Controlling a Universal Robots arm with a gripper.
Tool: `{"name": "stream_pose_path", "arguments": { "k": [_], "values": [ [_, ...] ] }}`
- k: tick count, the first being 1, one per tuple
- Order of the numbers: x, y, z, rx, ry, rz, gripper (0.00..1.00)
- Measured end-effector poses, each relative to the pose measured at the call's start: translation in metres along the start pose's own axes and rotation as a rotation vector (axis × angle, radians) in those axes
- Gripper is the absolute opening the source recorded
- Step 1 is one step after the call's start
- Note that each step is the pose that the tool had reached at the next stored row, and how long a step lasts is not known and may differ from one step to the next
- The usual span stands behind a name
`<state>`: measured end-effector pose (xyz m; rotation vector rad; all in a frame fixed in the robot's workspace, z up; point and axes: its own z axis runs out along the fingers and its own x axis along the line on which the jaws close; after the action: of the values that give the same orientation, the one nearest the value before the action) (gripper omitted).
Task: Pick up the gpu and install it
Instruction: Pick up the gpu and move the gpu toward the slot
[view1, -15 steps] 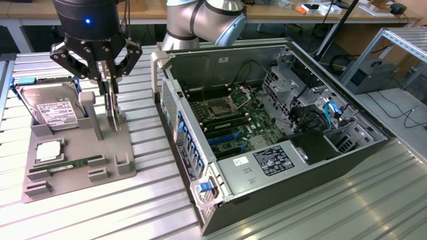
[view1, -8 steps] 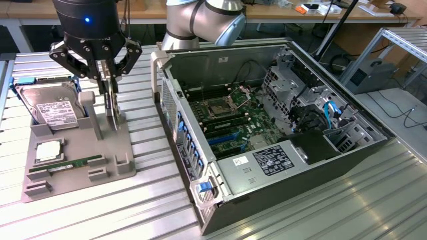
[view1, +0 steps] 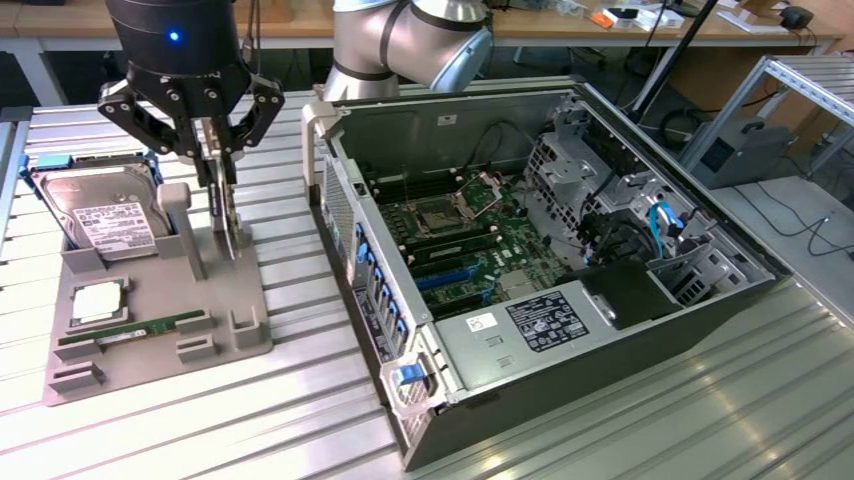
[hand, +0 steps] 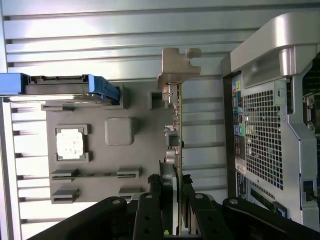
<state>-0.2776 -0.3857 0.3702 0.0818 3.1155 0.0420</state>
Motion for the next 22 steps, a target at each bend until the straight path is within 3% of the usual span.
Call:
{"name": "stream_pose_path", "arguments": {
  "k": [22],
  "values": [
    [-0.0002,0.0002,-0.0087,0.0,0.0,0.0,0.27]
  ]
}}
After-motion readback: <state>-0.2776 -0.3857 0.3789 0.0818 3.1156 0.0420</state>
